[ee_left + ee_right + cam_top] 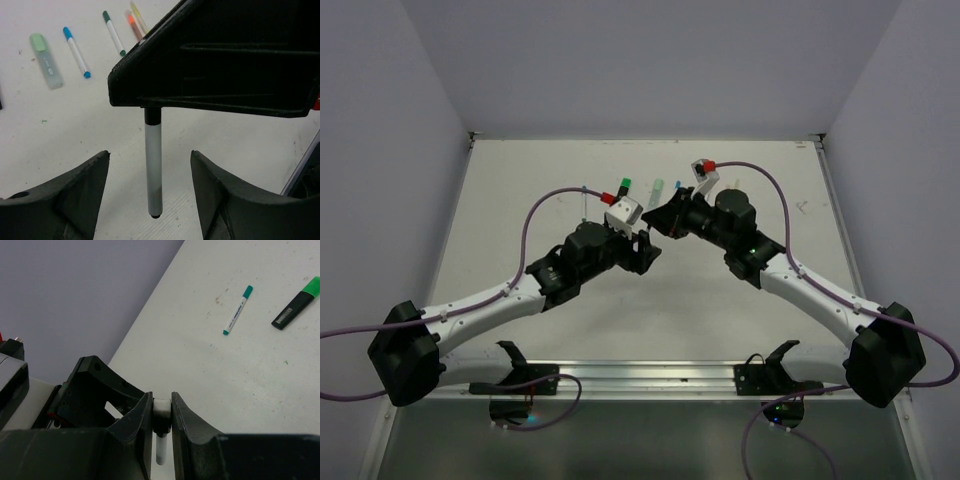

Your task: Open the pen caps

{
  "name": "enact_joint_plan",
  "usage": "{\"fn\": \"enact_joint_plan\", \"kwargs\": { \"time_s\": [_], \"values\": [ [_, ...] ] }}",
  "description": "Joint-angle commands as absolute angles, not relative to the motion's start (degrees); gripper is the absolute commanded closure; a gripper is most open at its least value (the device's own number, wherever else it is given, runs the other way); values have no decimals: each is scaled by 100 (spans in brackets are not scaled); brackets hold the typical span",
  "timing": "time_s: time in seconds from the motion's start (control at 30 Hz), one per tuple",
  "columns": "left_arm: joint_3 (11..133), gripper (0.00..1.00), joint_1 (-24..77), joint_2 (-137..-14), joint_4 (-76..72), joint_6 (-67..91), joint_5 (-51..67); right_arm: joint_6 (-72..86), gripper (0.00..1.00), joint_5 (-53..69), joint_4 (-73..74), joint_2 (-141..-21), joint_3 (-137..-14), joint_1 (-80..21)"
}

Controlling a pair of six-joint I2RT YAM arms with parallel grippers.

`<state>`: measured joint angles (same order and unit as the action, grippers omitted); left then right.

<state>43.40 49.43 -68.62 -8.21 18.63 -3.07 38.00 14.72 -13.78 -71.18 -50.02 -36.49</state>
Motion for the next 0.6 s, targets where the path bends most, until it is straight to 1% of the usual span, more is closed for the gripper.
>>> {"fn": "enact_joint_plan", "kwargs": {
  "time_s": [0.0, 0.07, 0.1, 0.17, 0.2, 0.27, 0.3, 0.37, 0.4, 0.43, 0.57],
  "values": [
    [4614, 33, 4896, -6908, -1134, 1898, -114, 3797, 100, 1521, -1626, -7058, -4975, -3700],
    [4614, 38, 4887, -6900, -1178, 1934, -70, 3797, 100, 1521, -1643, -7075, -4966, -3709],
    [4606, 43, 4878, -6908, -1195, 1960, -53, 3814, 100, 1521, -1661, -7093, -4966, -3718],
    [4588, 50, 4869, -6908, -1213, 1995, -26, 3823, 100, 1529, -1670, -7110, -4975, -3735],
    [4562, 60, 4869, -6908, -1230, 2013, -26, 3832, 100, 1529, -1696, -7128, -4966, -3753],
    [4526, 69, 4869, -6908, -1257, 2039, -35, 3850, 100, 1538, -1714, -7137, -4975, -3762],
    [4492, 76, 4869, -6908, -1274, 2056, -26, 3858, 100, 1529, -1723, -7145, -4975, -3779],
    [4456, 85, 4869, -6908, -1283, 2057, 140, 3867, 100, 1529, -1740, -7163, -4992, -3788],
    [4439, 95, 4869, -6908, -1283, 2048, 167, 3876, 100, 1538, -1749, -7180, -4992, -3788],
    [4421, 100, 4869, -6908, -1283, 2039, 202, 3885, 100, 1538, -1766, -7198, -4992, -3788],
    [4333, 100, 4869, -6891, -1275, 2013, 325, 3911, 100, 1477, -1802, -7268, -5097, -3788]
  ]
}}
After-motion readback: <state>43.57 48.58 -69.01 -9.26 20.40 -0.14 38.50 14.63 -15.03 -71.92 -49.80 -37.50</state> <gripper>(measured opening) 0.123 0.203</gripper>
